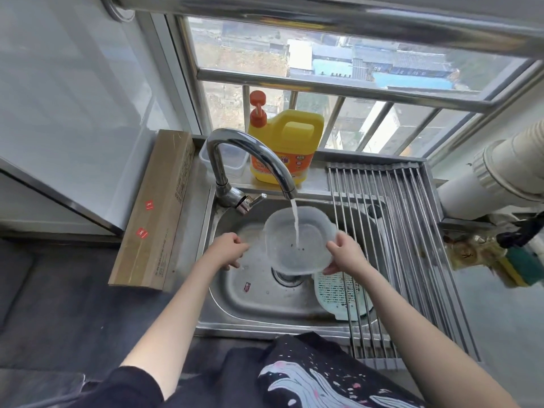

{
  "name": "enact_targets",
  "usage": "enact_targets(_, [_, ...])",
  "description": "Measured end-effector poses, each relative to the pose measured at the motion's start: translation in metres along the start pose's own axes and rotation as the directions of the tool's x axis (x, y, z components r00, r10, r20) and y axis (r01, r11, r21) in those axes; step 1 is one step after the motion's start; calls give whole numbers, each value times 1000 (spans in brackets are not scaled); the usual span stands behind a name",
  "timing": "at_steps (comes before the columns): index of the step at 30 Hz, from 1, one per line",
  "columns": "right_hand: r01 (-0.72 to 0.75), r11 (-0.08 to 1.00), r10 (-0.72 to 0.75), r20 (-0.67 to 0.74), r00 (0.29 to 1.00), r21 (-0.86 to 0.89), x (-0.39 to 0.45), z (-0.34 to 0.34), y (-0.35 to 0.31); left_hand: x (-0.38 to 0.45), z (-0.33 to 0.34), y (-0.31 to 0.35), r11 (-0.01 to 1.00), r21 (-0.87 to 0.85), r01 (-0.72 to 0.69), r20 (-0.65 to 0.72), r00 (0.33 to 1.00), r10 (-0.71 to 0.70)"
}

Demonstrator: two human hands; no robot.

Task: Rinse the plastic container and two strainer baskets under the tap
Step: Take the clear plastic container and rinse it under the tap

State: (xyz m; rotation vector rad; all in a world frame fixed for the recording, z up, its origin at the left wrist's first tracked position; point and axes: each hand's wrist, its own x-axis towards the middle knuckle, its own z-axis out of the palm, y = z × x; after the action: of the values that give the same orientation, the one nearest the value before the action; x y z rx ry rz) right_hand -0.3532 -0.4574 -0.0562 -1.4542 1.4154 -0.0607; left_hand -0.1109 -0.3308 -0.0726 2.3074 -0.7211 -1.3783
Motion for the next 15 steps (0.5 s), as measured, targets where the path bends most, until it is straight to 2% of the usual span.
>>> enact_targets(2, [-64,983,77,-71,995,172,2,2,-4,1,1,-2,1000,-4,17,1,1000,-17])
enact_targets(4, [-103,956,117,-37,992,273,1,7,-11,2,1,-3,999,-18,37,4,999,-37])
enact_targets(7, [-116,988,97,180,979,98,-6,11,-15,2,2,-1,997,-39,61,22,998,-61])
enact_targets(8, [-112,992,98,215,972,52,-8,10,-14,2,2,-1,997,-43,68,27,997,-67])
enact_targets(10, [-135,987,119,174,977,85,-7,7,-9,2,1,-1,995,-50,81,34,996,-79])
enact_targets(13, [-179,953,172,52,984,243,0,5,-3,4,2,-4,993,-65,98,46,994,-95])
enact_targets(15, [-183,961,162,112,980,207,-1,5,-3,5,2,-6,992,-67,107,50,993,-103])
